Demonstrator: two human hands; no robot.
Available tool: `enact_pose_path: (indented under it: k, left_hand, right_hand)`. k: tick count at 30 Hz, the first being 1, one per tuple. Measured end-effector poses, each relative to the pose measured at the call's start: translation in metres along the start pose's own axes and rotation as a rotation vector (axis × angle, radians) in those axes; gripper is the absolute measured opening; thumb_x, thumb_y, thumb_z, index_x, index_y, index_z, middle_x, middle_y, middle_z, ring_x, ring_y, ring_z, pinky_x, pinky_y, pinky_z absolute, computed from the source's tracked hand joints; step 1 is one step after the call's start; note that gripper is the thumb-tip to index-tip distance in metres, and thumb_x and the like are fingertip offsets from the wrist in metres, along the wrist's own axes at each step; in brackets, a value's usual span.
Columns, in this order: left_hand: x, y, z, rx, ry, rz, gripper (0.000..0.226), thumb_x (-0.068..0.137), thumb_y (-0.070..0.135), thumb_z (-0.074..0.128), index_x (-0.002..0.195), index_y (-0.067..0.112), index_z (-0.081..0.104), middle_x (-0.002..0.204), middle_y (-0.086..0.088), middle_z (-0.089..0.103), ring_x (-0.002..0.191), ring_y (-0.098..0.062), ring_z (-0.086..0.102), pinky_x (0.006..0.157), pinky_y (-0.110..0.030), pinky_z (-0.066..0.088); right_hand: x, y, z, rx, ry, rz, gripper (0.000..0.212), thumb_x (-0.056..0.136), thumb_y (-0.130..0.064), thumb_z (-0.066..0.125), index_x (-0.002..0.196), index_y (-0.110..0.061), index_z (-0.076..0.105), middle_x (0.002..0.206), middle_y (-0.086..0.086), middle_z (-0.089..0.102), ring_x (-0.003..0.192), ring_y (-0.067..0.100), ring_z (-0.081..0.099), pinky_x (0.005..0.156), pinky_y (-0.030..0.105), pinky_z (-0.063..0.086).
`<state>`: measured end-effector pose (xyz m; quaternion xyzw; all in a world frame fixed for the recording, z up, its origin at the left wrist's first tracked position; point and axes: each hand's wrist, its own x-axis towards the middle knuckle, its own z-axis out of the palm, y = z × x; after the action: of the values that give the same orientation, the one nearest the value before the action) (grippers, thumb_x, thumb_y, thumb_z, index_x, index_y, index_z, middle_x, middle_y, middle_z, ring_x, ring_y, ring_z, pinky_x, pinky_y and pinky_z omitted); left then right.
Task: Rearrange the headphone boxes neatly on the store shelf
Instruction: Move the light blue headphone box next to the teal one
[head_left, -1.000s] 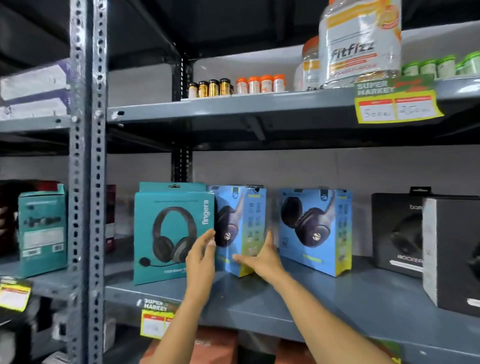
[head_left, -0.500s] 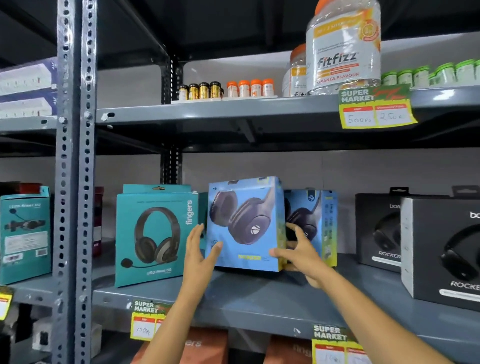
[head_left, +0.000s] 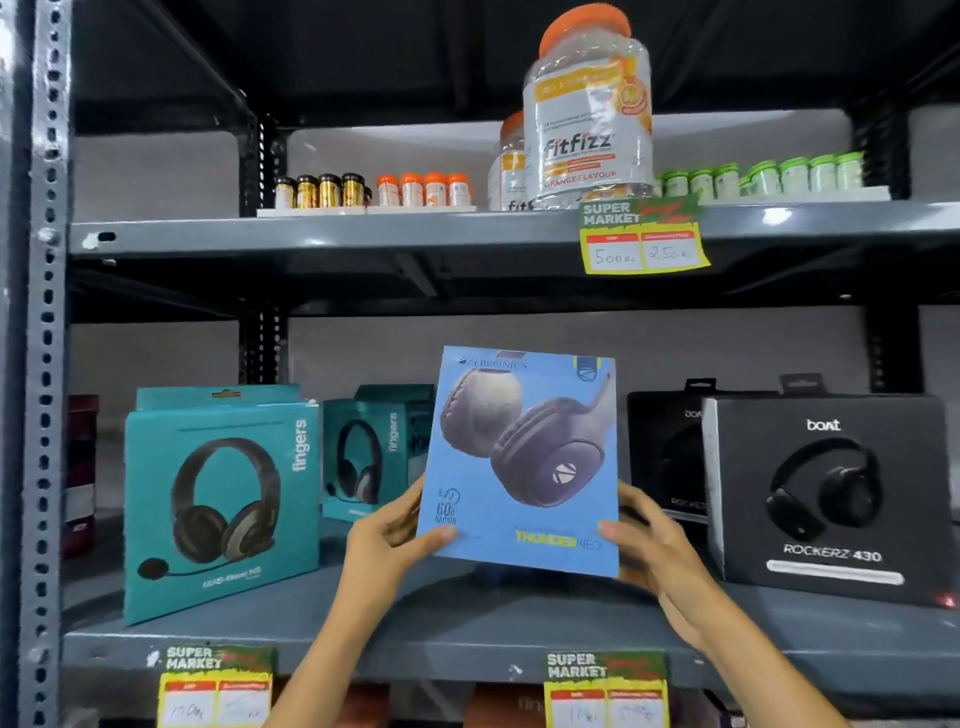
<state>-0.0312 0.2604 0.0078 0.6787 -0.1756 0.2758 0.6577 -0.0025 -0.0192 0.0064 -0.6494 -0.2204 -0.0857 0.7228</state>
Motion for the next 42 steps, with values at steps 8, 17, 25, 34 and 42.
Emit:
enact_pose_path:
  k: [8,17,25,34,42]
  left_hand:
    - [0.0,-0.005,-0.001,0.015,0.0,-0.023,0.065,0.071,-0.005,0.076,0.129,0.018,0.057,0.109,0.013,0.072,0.102,-0.003,0.068,0.073,-0.01,0.054]
    - [0.008,-0.013,0.001,0.099,-0.082,-0.039,0.076,0.072,-0.004,0.077,0.134,0.03,0.049,0.116,0.014,0.071,0.106,-0.005,0.067,0.08,-0.017,0.056]
    - [0.034,-0.035,0.022,0.314,-0.245,-0.069,0.067,0.075,0.001,0.076,0.116,0.048,0.053,0.111,0.017,0.071,0.103,-0.003,0.068,0.096,-0.034,0.054]
    - [0.025,-0.059,0.028,0.496,-0.305,-0.075,0.083,0.086,0.008,0.066,0.148,0.043,0.022,0.147,0.0,0.048,0.136,-0.017,0.043,0.111,-0.041,0.039]
    - [0.021,-0.013,-0.075,0.748,-0.069,-0.007,0.079,0.087,0.028,0.067,0.151,0.034,0.019,0.15,0.005,0.042,0.138,-0.013,0.038,0.113,-0.035,0.036]
  right_hand:
    - [-0.003,-0.004,0.001,-0.019,0.003,0.003,0.074,0.056,-0.041,0.078,0.127,-0.033,0.057,0.113,0.004,0.074,0.101,0.019,0.071,0.064,0.022,0.055]
    - [-0.004,-0.001,0.0,-0.016,0.011,0.007,0.066,0.066,-0.022,0.074,0.127,-0.034,0.053,0.113,0.0,0.074,0.1,0.017,0.071,0.068,0.025,0.056]
    - [0.007,0.018,-0.013,-0.058,0.107,0.055,0.056,0.085,0.011,0.055,0.126,-0.027,0.051,0.121,0.006,0.069,0.113,0.028,0.063,0.093,0.041,0.051]
    - [0.027,0.046,-0.008,-0.15,0.197,0.093,0.057,0.088,0.009,0.04,0.129,-0.027,0.057,0.117,0.002,0.071,0.109,0.024,0.065,0.096,0.044,0.051]
    - [0.048,0.031,0.102,-0.227,0.318,-0.042,0.065,0.089,0.002,0.046,0.145,-0.03,0.039,0.144,0.0,0.053,0.128,0.028,0.052,0.106,0.045,0.043]
